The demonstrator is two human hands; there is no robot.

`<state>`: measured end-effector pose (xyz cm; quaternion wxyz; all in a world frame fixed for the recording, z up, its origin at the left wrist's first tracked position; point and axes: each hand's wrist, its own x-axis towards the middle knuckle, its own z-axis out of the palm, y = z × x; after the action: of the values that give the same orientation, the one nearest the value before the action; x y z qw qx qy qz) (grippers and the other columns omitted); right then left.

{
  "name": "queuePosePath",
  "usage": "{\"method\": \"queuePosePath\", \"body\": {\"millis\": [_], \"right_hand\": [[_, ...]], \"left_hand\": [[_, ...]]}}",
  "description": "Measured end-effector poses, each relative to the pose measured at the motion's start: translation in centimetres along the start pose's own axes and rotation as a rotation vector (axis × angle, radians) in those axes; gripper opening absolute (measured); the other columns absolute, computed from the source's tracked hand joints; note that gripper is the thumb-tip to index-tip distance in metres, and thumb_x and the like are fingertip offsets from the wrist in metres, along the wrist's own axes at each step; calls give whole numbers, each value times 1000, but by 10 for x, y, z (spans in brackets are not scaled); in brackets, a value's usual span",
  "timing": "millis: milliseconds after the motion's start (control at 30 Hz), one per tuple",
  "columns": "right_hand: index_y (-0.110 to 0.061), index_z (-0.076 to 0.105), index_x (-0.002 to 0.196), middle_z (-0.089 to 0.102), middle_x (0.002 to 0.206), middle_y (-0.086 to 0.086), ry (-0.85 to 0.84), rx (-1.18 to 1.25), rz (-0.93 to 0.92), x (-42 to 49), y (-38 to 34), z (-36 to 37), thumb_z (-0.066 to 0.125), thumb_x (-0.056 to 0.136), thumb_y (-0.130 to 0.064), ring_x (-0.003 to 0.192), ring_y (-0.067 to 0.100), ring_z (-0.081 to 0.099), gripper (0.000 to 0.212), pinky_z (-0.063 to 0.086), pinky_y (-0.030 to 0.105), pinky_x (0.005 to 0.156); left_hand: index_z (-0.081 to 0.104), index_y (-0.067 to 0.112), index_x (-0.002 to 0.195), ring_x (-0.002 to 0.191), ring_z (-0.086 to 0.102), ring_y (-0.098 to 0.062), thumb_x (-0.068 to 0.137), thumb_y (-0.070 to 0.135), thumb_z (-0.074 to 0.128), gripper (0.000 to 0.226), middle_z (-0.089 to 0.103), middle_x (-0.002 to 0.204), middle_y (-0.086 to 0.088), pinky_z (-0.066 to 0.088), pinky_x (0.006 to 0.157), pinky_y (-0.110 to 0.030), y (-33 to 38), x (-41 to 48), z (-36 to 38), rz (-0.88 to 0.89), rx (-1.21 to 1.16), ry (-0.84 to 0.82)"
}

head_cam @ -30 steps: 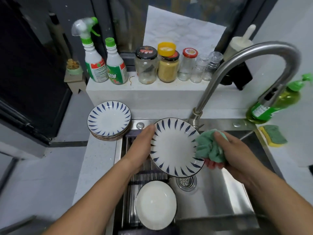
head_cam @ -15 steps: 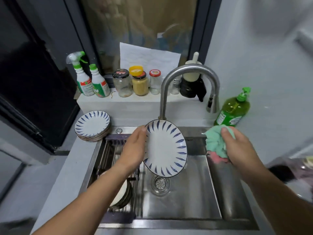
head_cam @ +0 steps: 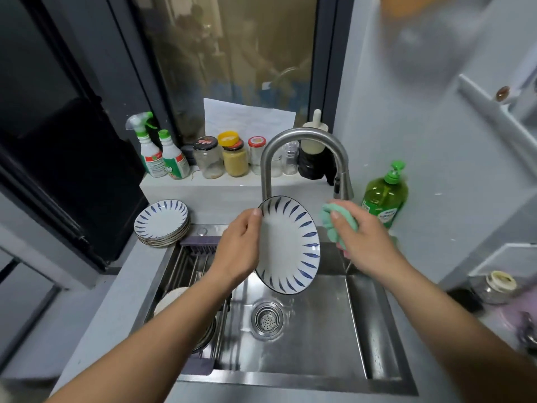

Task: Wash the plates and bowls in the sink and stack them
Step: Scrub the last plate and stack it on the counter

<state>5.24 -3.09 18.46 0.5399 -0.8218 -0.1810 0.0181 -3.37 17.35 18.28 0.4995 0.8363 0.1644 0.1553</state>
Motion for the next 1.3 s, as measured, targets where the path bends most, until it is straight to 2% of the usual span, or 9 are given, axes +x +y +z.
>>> {"method": "queuePosePath", "body": {"millis": [167, 300, 467, 567, 667, 800, 967, 1133, 1300], "right_hand": [[-27, 30, 155, 21, 164, 0, -423, -606, -368, -5, 3, 33, 15, 93, -74, 153, 17, 7, 80, 9, 39, 125], [-29, -13, 156, -31, 159, -11, -614, -700, -372, -42, 7, 33, -21, 81, -74, 143, 3, -35, 87, -17, 34, 122], [-24, -15, 154, -33, 159, -8, -611, -602, -418, -36, -18, 69, -2, 95, -61, 144, 6, -35, 71, -16, 33, 122], [-25, -17, 154, -35, 157, -9, -399, -753, -471, 9, -25, 69, -7, 95, -60, 145, 10, -35, 69, -11, 42, 123], [-20, -4, 159, -29, 160, -9, -222, -758, -426, 22, -36, 74, 2, 97, -49, 147, 12, -31, 69, -13, 39, 122], [-12, 6, 159, -14, 165, -3, -366, -393, -530, 5, -69, 102, 24, 101, -30, 152, 10, -16, 63, -1, 41, 126], [-24, 50, 143, 1, 168, -8, -444, -395, -674, 5, -41, 70, 45, 102, -14, 154, 15, 11, 43, 28, 46, 120], [-23, 16, 158, -6, 168, -4, -391, -545, -604, 3, -39, 65, 16, 104, -50, 154, 14, -9, 61, 11, 49, 125], [-14, 0, 156, -11, 166, 5, -386, -706, -723, 20, -66, 80, 14, 102, -41, 152, 16, -19, 62, -9, 38, 125]], "left_hand": [[71, 14, 99, 78, 67, 3, 112, 27, 37, 38, 74, 90, 9, 50, 67, -10, 4, -3, 7, -173, -403, 79], [66, 12, 86, 59, 59, 16, 112, 22, 39, 38, 68, 71, 16, 42, 58, -2, 5, -10, 0, -157, -439, 147], [64, 20, 88, 88, 62, -6, 102, 48, 43, 38, 70, 92, 0, 52, 97, -37, -1, -10, -4, -116, -465, 95], [52, 30, 78, 64, 53, 24, 112, 25, 37, 38, 66, 70, 21, 42, 67, 1, 11, -7, -13, -71, -492, 106], [44, 34, 78, 58, 48, 26, 112, 20, 35, 38, 50, 70, 17, 36, 61, 3, 21, 1, -20, 1, -456, 153], [64, 27, 92, 89, 63, 15, 113, 20, 35, 37, 74, 90, 19, 44, 85, -7, 21, 20, -28, 36, -499, 147], [51, 35, 84, 68, 52, 32, 113, 18, 33, 38, 61, 64, 42, 36, 66, 5, 30, 26, -52, 72, -496, 189], [57, 30, 85, 73, 55, 20, 113, 24, 35, 36, 65, 72, 32, 40, 74, -2, 28, 31, -49, 77, -421, 202], [66, 16, 93, 77, 62, 13, 113, 23, 36, 37, 71, 79, 19, 44, 76, -7, 32, 22, -36, 40, -464, 131]]}}
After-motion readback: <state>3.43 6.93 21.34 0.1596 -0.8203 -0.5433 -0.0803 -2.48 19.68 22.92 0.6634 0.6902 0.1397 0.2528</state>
